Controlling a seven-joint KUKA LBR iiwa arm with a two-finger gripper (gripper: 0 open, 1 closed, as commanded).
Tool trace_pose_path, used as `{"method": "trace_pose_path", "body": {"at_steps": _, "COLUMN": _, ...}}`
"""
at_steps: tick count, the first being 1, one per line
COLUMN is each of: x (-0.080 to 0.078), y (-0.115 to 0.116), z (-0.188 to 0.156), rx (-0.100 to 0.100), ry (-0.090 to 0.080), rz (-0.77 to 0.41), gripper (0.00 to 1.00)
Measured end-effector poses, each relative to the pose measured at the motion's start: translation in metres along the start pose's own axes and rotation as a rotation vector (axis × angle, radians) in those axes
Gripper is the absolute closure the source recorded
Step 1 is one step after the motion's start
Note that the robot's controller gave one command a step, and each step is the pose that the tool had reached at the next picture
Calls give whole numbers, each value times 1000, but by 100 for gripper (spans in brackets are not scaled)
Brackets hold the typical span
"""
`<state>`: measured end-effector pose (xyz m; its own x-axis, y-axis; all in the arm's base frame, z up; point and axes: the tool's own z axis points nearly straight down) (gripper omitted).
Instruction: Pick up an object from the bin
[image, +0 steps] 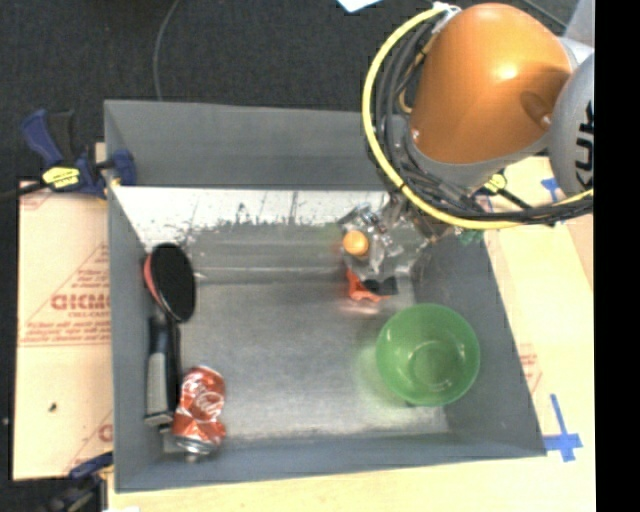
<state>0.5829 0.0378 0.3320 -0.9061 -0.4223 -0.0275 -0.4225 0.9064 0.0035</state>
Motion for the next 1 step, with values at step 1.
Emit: {"method": "trace_pose_path", "body": {"at_steps": 1, "x": -4, "y": 9, "z": 39, "rx": 0, "ry": -2, "rz": 18, "gripper": 100}}
